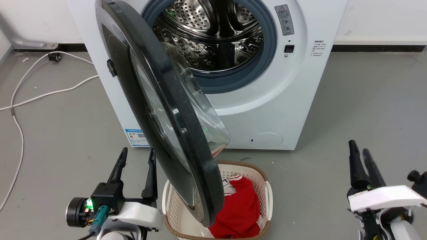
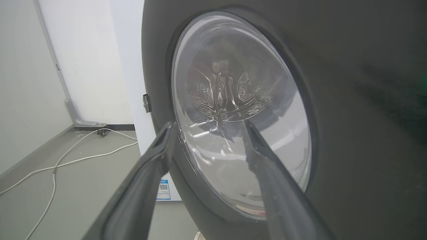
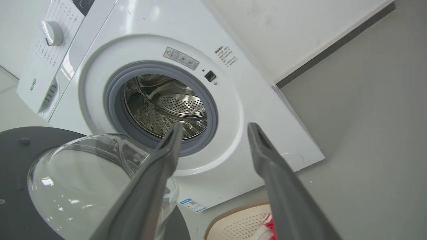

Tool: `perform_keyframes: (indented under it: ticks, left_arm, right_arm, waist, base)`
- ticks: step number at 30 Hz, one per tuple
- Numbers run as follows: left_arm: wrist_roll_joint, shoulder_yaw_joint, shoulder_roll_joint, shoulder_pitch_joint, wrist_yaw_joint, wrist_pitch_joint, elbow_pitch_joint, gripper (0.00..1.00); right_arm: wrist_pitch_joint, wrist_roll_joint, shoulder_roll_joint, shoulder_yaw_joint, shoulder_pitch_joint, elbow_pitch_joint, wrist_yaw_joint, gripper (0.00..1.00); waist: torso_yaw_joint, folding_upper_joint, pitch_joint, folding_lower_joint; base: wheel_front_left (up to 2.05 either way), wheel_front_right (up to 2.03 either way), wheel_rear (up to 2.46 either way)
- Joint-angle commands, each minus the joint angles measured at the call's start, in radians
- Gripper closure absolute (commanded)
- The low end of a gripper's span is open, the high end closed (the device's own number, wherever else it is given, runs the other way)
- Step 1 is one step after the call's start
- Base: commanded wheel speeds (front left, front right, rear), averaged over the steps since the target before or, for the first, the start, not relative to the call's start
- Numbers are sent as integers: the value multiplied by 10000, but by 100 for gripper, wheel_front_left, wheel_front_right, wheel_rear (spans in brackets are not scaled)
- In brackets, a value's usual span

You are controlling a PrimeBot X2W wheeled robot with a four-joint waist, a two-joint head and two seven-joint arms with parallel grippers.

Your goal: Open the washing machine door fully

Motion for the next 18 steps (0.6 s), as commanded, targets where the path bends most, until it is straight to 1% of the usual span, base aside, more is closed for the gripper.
perform_keyframes:
  ticks: [1, 3, 6, 10, 13, 14, 16, 18]
  left_arm:
    - [41, 21, -4, 49, 25, -27, 3, 0]
    - [81, 46, -6, 55, 11, -27, 9, 0]
    - [115, 106, -7, 59, -5, -26, 14, 0]
    - [185, 164, -7, 82, -45, -27, -2, 0]
    - [231, 198, -7, 119, -55, -26, -28, 0]
    - [231, 198, -7, 119, -55, -26, -28, 0]
    - [279, 203, -7, 134, -78, -26, -44, 0]
    - [321, 195, -7, 142, -102, -26, -55, 0]
  right_arm:
    - [-295, -885, -105, -148, 218, -217, 0, 0]
    - [-558, -2383, -142, -481, 354, -549, -1, 0]
    - [-705, -4632, 138, -1054, 584, -1401, -1, 0]
    - [-730, -7045, 460, -1514, 992, -2721, -1, 0]
    - [-726, -8283, 656, -1550, 1359, -3559, -1, 0]
    - [-726, -8283, 656, -1550, 1359, -3559, -1, 0]
    - [-646, -8827, 733, -1487, 1644, -3945, -1, 0]
    - [-459, -9114, 805, -1303, 1941, -4168, -1, 0]
  waist:
    - [9, 0, -13, 0]
    - [22, 0, -20, 0]
    - [44, 0, -32, 0]
    - [75, 0, -49, 0]
    - [82, 0, -65, 0]
    - [82, 0, -65, 0]
    - [86, 0, -75, 0]
    - [94, 0, -85, 0]
  base:
    - [0, 0, 0]
    - [0, 0, 0]
    - [0, 0, 0]
    - [0, 0, 0]
    - [0, 0, 0]
    - [0, 0, 0]
    - [0, 0, 0]
    - [0, 0, 0]
